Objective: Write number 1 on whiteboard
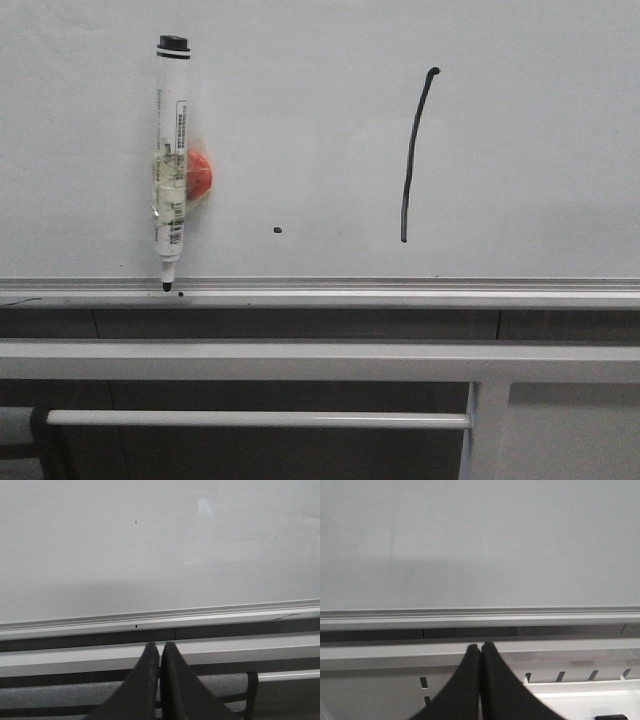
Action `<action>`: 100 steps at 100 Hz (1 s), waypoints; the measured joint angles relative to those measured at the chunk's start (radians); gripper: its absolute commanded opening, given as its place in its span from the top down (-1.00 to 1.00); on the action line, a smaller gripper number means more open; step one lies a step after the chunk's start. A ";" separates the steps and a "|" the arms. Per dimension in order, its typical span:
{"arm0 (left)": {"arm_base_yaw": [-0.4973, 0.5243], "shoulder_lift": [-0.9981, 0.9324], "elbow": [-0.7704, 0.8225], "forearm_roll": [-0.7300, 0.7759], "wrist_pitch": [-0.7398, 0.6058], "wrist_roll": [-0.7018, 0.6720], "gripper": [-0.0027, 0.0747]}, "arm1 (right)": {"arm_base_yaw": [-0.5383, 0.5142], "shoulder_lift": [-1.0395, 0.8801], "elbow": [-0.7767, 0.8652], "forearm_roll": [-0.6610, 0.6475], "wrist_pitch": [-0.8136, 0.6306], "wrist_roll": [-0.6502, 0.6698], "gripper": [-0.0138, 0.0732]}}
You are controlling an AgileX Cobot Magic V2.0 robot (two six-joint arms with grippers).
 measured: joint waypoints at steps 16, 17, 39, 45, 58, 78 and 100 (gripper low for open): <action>0.000 0.000 0.000 0.000 0.000 0.000 0.98 | -0.004 -0.016 -0.002 0.000 0.006 0.000 0.83; 0.000 0.000 0.000 0.000 0.000 0.000 0.98 | -0.004 -0.016 -0.002 0.000 0.006 0.000 0.83; 0.000 0.000 0.000 0.000 0.000 0.000 0.98 | 0.004 -0.019 -0.002 0.015 0.010 -0.002 0.83; 0.000 0.000 0.000 0.000 0.000 0.000 0.98 | 0.019 -0.019 -0.002 0.030 0.012 -0.008 0.83; 0.000 0.000 0.000 0.000 0.000 0.000 0.98 | 0.063 -0.019 -0.005 0.066 0.022 -0.055 0.83; 0.000 0.000 0.000 0.000 0.000 0.000 0.98 | 0.081 -0.019 -0.005 0.081 0.024 -0.074 0.83; 0.000 0.000 0.000 0.000 0.000 0.000 0.98 | 0.081 -0.019 -0.005 0.084 0.024 -0.057 0.83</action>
